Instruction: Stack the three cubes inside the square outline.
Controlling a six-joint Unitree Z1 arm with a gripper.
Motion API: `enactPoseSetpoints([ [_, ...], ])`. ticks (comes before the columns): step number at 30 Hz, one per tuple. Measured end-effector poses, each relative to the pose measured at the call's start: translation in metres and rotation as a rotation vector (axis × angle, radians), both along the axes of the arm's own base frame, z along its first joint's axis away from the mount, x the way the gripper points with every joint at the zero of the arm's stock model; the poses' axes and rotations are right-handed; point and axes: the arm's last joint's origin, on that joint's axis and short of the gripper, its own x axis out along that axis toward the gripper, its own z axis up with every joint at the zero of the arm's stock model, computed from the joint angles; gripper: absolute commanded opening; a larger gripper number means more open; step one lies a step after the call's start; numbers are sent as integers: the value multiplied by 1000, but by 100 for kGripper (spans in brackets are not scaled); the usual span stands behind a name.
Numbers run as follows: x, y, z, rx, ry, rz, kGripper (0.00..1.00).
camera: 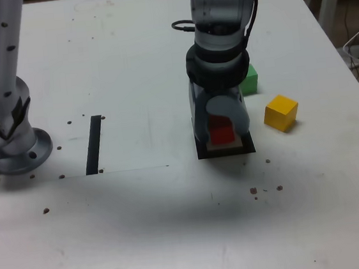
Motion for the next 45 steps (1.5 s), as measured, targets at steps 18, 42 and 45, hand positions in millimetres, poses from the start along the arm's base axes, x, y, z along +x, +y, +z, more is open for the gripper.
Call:
enactPoseSetpoints([
  [18, 3, 2, -10, -58, 29, -97, 98],
  [42, -19, 12, 50, 4, 24, -160, 99],
  [45, -14, 12, 61, 4, 5, -226, 100],
])
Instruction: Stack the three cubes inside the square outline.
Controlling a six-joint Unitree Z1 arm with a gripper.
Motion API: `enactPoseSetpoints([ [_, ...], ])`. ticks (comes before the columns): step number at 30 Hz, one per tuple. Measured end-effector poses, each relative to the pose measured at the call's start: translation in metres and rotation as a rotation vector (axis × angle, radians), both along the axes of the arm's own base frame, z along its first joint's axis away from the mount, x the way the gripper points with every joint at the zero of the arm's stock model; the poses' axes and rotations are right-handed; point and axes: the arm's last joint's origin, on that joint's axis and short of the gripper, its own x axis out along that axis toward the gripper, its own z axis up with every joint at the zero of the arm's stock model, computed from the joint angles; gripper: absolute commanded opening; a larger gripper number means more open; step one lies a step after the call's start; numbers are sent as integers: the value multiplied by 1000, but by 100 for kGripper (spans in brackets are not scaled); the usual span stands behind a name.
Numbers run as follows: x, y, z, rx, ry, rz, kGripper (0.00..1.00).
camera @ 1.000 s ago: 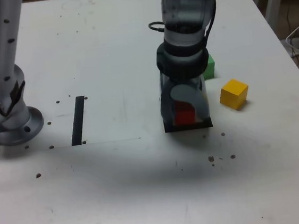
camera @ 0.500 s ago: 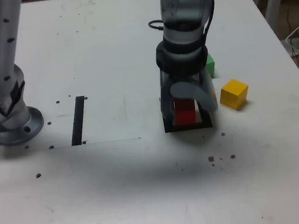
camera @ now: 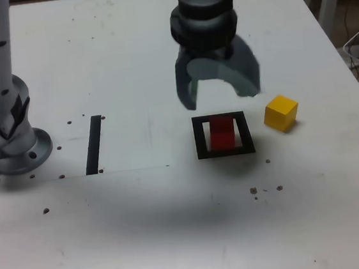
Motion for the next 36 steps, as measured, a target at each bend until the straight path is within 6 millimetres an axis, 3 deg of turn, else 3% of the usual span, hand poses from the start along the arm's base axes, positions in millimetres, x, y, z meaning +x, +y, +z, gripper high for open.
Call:
enactPoseSetpoints([
  [12, 24, 10, 17, 21, 41, -249, 99],
  [19, 37, 17, 7, 40, 81, -348, 99],
  [26, 66, 21, -13, -8, 93, -417, 99],
  [36, 92, 18, -36, -41, 97, -417, 97],
])
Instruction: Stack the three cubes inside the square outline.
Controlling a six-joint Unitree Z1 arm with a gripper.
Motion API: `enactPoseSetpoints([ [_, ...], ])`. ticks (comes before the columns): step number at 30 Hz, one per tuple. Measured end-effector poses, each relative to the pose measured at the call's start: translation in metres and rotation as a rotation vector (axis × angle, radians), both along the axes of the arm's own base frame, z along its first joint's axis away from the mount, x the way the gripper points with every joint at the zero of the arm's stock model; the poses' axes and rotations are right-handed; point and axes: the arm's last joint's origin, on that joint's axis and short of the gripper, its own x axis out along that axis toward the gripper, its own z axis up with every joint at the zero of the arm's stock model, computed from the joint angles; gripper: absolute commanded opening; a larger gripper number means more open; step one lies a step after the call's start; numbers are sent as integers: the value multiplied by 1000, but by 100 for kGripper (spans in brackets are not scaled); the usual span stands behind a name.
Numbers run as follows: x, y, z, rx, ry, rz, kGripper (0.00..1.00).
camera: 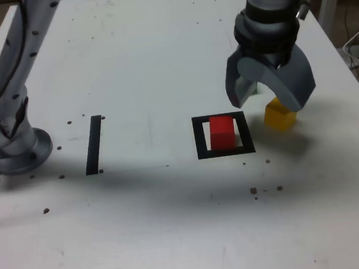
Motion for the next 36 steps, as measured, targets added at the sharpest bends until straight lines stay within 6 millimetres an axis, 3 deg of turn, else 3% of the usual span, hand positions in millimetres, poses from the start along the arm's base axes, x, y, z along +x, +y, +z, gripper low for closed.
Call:
enactPoseSetpoints([
  [14, 18, -7, -23, -15, -31, 2, 83],
  [25, 18, -6, -29, 4, -29, 55, 47],
  [36, 14, -5, -31, 35, -33, 61, 29],
])
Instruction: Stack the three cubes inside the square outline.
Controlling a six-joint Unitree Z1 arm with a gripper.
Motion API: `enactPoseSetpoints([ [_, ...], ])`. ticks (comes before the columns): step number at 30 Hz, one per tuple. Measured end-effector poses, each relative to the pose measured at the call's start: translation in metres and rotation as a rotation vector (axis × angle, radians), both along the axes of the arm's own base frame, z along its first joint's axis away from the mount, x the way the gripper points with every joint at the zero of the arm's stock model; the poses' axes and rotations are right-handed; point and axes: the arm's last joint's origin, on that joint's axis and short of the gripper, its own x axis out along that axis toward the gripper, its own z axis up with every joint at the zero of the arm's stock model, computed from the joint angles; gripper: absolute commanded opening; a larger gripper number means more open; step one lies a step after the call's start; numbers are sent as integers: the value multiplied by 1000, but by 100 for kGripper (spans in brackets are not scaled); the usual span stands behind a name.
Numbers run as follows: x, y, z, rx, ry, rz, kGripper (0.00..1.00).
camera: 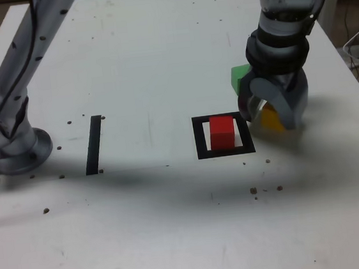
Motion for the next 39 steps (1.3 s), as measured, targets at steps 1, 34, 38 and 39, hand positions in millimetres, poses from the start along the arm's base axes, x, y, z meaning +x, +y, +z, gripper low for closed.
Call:
enactPoseSetpoints([
  [1, 0, 0, 0, -1, -2, 0, 26],
  [34, -56, -8, 77, -63, -48, 91, 16],
  [38, -69, -11, 83, -37, -61, 155, 16],
  [39, -72, -11, 84, -33, -63, 170, 16],
])
